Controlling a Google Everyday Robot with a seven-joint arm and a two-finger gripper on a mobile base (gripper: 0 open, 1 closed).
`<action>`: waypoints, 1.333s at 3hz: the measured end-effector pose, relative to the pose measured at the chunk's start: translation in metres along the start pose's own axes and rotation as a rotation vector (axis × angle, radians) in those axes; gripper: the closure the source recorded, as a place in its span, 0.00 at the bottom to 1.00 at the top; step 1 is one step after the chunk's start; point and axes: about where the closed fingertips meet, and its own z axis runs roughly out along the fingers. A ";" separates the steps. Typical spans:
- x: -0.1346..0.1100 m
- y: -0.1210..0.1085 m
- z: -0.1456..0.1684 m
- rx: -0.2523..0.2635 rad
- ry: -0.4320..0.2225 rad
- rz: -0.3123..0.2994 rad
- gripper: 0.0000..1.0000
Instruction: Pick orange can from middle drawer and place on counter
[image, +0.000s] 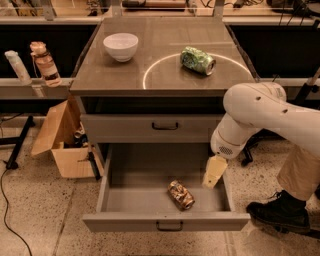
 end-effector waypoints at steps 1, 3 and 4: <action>0.000 0.001 0.002 -0.001 -0.005 0.008 0.00; -0.020 -0.013 0.024 0.016 -0.068 0.112 0.00; -0.027 -0.029 0.036 0.040 -0.076 0.168 0.00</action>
Offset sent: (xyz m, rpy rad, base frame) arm 0.0141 0.0144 -0.0155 0.1003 -0.0119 -0.1371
